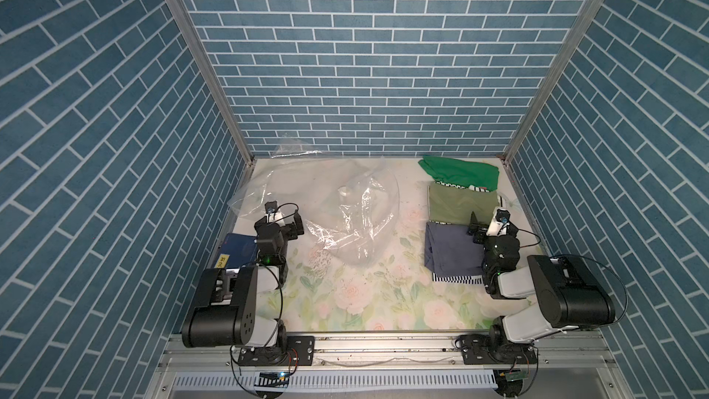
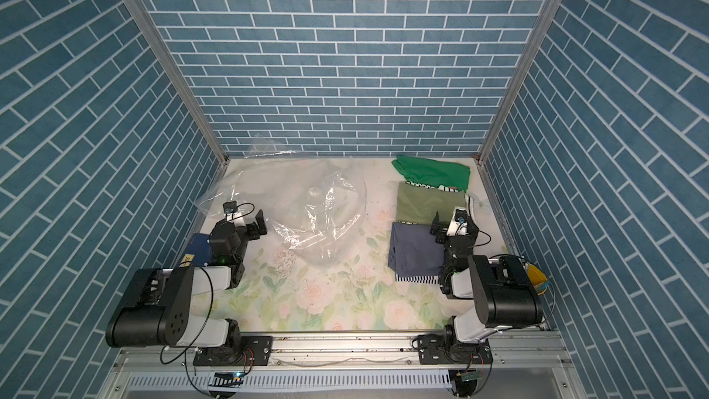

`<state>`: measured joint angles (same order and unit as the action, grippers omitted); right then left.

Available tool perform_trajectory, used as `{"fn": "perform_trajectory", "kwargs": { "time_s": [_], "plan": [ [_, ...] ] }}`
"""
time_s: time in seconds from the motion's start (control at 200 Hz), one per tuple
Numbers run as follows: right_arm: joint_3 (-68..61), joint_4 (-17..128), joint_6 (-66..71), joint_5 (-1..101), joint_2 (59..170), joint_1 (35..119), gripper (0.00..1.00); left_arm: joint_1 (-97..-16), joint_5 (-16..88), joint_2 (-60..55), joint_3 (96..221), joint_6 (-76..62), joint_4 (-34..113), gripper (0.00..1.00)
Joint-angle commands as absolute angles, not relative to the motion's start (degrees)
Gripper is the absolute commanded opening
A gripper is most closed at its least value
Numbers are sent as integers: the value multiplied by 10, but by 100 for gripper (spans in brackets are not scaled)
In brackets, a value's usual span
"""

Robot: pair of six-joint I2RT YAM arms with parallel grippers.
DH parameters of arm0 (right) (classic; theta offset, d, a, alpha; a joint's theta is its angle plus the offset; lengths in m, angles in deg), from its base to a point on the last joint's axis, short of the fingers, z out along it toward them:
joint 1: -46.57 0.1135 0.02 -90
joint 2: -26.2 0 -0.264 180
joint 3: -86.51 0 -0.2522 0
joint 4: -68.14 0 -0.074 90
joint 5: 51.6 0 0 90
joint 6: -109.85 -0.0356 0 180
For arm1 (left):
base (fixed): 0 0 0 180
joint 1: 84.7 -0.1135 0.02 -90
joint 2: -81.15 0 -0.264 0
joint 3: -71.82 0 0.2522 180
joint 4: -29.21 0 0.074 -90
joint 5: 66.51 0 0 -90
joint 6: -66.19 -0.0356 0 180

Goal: Take the tank top out of the vacuum bag
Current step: Reset both arms

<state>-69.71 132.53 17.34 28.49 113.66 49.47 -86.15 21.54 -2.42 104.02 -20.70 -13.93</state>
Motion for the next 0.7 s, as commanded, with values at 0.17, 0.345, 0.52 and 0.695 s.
{"fn": "perform_trajectory", "kwargs": {
  "time_s": [0.17, 0.345, 0.52, 0.695],
  "plan": [
    [-691, 1321, 192, 273, 1141, 497, 99, -842, 205, -58, 987, -220, -293, 100],
    [-691, 1322, 192, 273, 1142, 497, 99, -838, 201, -57, 987, -224, -290, 100],
    [-690, 1320, 192, 272, 1143, 497, 99, -837, 217, -59, 981, -230, -303, 100],
    [-690, 1321, 192, 272, 1143, 497, 99, -837, 217, -60, 981, -231, -303, 100]
  ]
}}
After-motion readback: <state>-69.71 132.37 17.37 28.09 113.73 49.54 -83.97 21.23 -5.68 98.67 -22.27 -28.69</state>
